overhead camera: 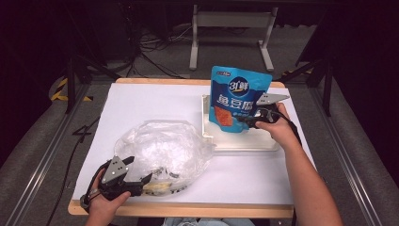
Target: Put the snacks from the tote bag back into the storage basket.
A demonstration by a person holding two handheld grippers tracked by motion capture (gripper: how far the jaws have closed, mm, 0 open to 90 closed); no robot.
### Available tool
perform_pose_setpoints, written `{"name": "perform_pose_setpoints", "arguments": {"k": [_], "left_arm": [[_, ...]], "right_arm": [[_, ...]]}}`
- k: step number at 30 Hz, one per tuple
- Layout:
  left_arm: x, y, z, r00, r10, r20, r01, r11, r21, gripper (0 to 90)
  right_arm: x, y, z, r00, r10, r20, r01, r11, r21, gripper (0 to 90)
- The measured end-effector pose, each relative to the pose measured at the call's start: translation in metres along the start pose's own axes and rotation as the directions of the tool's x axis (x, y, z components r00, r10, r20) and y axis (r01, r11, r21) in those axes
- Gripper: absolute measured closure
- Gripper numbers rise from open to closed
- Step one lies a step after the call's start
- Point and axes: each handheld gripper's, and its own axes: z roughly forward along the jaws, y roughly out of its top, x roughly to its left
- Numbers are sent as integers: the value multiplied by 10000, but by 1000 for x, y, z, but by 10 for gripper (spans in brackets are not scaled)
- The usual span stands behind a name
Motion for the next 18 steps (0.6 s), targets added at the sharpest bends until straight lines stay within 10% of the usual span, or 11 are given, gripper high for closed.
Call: {"name": "perform_pose_setpoints", "arguments": {"k": [18], "left_arm": [[0,0,1,10000,-34,20,34,10000,-9,141]], "right_arm": [[10,8,-22,9972,428,612,-407,9985,-357,102]]}}
